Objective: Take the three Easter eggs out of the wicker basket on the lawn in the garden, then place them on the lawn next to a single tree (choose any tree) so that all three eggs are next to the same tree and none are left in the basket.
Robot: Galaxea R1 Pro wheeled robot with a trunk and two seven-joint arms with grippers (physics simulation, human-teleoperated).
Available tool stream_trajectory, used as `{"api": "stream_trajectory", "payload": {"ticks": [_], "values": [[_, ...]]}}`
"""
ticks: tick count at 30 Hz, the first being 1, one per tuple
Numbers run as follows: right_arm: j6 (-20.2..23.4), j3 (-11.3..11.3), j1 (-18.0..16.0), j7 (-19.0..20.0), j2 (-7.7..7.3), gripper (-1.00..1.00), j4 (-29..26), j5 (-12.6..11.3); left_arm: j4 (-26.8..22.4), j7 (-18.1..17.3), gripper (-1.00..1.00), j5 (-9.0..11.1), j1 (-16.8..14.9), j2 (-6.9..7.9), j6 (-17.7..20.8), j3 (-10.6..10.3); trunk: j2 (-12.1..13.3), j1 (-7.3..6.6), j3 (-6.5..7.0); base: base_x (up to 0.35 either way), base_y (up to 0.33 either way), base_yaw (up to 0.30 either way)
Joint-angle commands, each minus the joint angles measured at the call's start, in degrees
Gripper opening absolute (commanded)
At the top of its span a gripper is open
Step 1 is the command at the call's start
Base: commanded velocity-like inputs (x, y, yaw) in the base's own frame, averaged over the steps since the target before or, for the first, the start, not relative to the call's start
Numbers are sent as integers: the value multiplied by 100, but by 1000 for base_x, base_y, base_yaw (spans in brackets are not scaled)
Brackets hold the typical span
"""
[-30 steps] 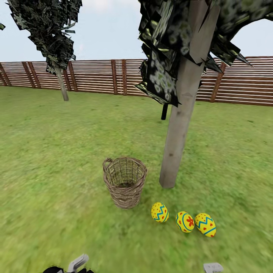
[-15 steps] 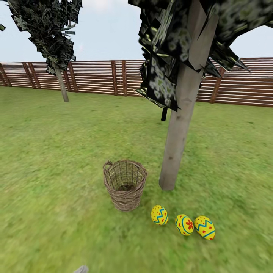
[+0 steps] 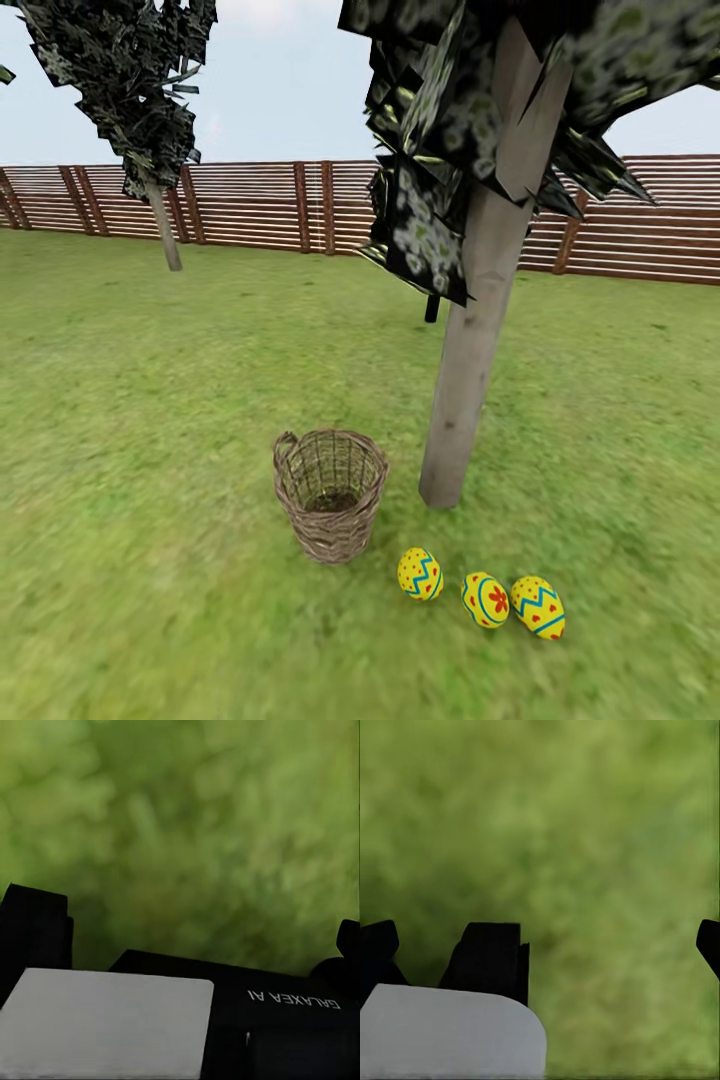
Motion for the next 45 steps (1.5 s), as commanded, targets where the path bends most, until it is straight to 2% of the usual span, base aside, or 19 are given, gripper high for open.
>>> {"api": "stream_trajectory", "payload": {"ticks": [1,3,10,35,39,41,45], "values": [[11,-49,11,13,-3,100,16,50,12,-10,100,61,28,-1,28,7,39,-23,14,0,0,0],[11,-48,19,15,-3,100,20,50,12,-10,100,57,55,-5,27,7,120,-67,50,0,0,0],[31,-48,24,20,-2,100,29,42,12,-10,100,60,121,-26,27,7,120,-67,39,0,0,0],[35,-50,63,21,-3,100,31,29,12,-7,100,69,202,-15,22,9,120,-67,-189,0,0,0],[18,-49,67,21,-3,100,29,30,12,-9,100,71,294,-17,-117,14,120,-67,-220,0,0,0],[10,-48,67,21,-3,100,29,33,16,-10,100,75,317,-3,-162,15,120,-67,-225,0,0,0],[4,-54,68,17,-7,100,31,36,21,-10,100,71,338,16,-189,13,280,-155,-155,0,0,0]]}}
